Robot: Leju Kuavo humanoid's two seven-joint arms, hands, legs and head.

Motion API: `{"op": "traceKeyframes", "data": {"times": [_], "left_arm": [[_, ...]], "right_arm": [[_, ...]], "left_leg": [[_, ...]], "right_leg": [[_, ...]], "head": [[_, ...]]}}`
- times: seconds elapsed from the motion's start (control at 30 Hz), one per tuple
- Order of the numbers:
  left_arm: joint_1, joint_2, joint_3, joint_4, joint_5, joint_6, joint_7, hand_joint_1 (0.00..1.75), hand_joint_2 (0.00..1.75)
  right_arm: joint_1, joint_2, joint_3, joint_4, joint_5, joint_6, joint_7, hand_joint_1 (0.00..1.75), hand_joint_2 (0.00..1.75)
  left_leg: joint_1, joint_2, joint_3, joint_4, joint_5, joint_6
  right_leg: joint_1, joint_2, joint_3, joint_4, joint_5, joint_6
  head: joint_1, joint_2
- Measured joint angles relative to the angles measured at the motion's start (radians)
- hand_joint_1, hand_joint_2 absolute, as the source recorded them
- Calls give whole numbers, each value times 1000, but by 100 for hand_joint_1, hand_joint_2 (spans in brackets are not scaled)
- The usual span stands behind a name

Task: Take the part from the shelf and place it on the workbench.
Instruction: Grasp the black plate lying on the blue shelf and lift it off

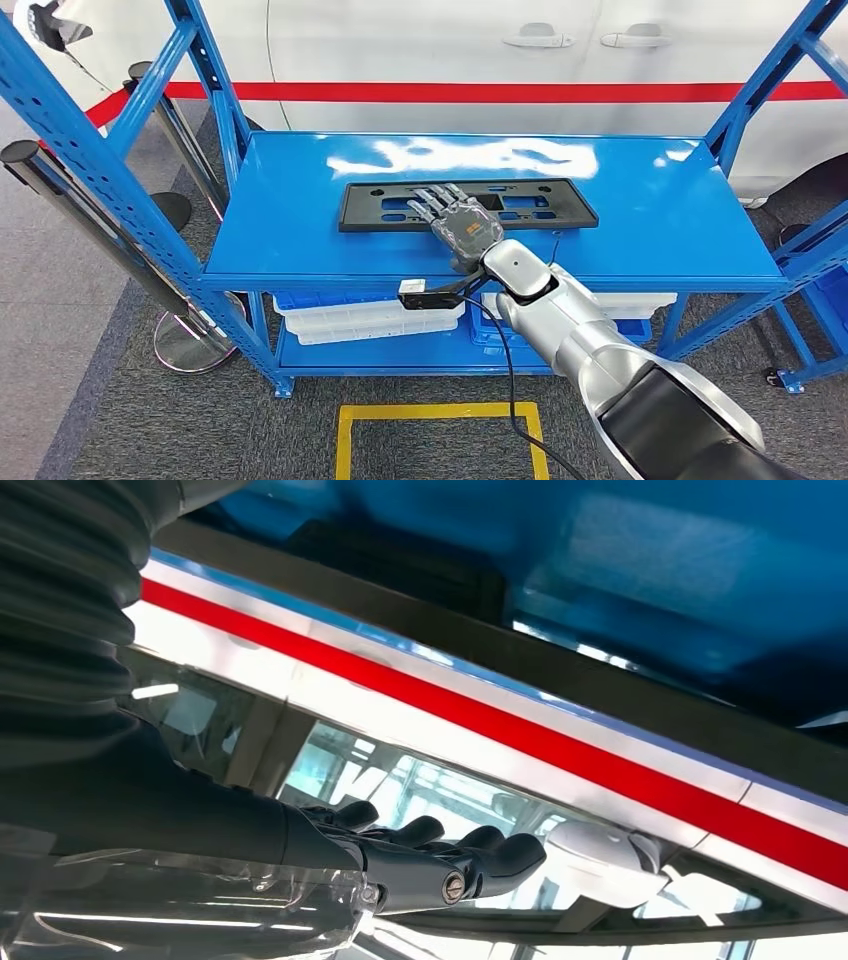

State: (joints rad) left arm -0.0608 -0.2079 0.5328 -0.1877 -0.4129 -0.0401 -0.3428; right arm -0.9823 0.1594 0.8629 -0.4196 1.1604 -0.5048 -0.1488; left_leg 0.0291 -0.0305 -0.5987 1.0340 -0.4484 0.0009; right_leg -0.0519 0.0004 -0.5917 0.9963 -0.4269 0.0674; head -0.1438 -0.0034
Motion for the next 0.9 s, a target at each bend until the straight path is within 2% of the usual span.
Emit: {"op": "traceKeyframes", "data": {"times": [0.17, 0.27, 0.33, 0.4, 0.47, 0.53, 0.57, 0.6, 0.63, 0.7, 0.73, 0.77, 0.83, 0.9], "left_arm": [[-1, 0, 24, 0, 10, -8, 17, 0, 0], [-1, 0, 31, 0, 11, -8, 20, 0, 0], [-1, 0, 34, 0, 11, -8, 20, 0, 0], [-1, -1, 36, 0, 10, -8, 20, 0, 0], [-2, -2, 37, 0, 6, -7, 20, 0, 0], [-4, -3, 37, 0, 0, -7, 20, 0, 0], [-4, -3, 36, 0, -3, -7, 20, 0, 0], [-4, -3, 36, 0, -5, -6, 20, 0, 0], [-4, -3, 36, 0, -6, -6, 20, 0, 0], [-3, -6, 36, 0, -7, -6, 20, 0, 0], [-3, -8, 36, 0, -7, -6, 20, 0, 0], [-4, -10, 36, 0, -7, -6, 20, 0, 0], [-7, -11, 36, 0, -8, -6, 20, 0, 0], [-6, -11, 36, 0, -8, -5, 20, 0, 0]], "right_arm": [[7, 0, 0, 0, 7, -1, 0, 0, 175], [9, 0, 0, 0, 8, -1, 0, 0, 175], [9, 0, 0, 0, 8, 0, -1, 0, 175], [9, 0, 0, 0, 7, 0, -1, 0, 175], [9, 0, 0, 0, 7, 3, 1, 0, 175], [12, 0, 0, 0, 8, 13, 7, 0, 175], [15, 0, 0, 1, 10, 20, 11, 0, 175], [17, 0, 0, 1, 12, 25, 15, 0, 175], [19, -1, 0, 2, 14, 27, 18, 0, 175], [21, -3, 0, 2, 18, 28, 19, 0, 175], [21, -4, 0, 3, 19, 28, 19, 0, 175], [21, -4, 0, 3, 21, 27, 17, 0, 175], [24, -4, 0, 3, 23, 27, 14, 0, 175], [27, -2, 0, 3, 24, 27, 12, 0, 175]], "left_leg": [[-6, 0, -1, 3, -3, 3], [-9, 0, -3, 5, -5, 8], [-9, 0, -2, 0, -5, 16], [-6, 1, 8, -9, -3, 27], [-5, 2, 16, -13, -2, 35], [-11, 1, 17, -13, -4, 40], [-14, 0, 19, -13, -5, 41], [-18, -3, 22, -13, -8, 41], [-20, -5, 27, -13, -10, 41], [-23, -9, 38, -14, -18, 38], [-23, -10, 41, -16, -21, 34], [-22, -10, 41, -18, -24, 29], [-20, -10, 45, -22, -24, 15], [-20, -5, 52, -17, -29, 4]], "right_leg": [[-4, 0, 0, -3, 1, 3], [-7, 0, 2, -7, 3, 10], [-8, 0, 7, -6, 10, 20], [-9, -1, -1, 19, 1, 22], [-4, -1, -50, 109, -48, 13], [6, 0, -125, 242, -104, 3], [10, 0, -151, 282, -113, -2], [14, 0, -159, 285, -102, -8], [18, 0, -148, 251, -74, -16], [29, 2, -94, 122, 0, -39], [36, 4, -73, 66, 16, -49], [43, 6, -60, 31, 24, -57], [51, 7, -54, 10, 20, -66], [47, 5, -39, 1, 25, -74]], "head": [[0, 0], [0, 0], [0, 0], [0, 0], [0, 0], [0, 0], [0, 0], [0, 0], [0, 0], [0, 0], [0, 0], [0, 0], [0, 0], [1, 0]]}}
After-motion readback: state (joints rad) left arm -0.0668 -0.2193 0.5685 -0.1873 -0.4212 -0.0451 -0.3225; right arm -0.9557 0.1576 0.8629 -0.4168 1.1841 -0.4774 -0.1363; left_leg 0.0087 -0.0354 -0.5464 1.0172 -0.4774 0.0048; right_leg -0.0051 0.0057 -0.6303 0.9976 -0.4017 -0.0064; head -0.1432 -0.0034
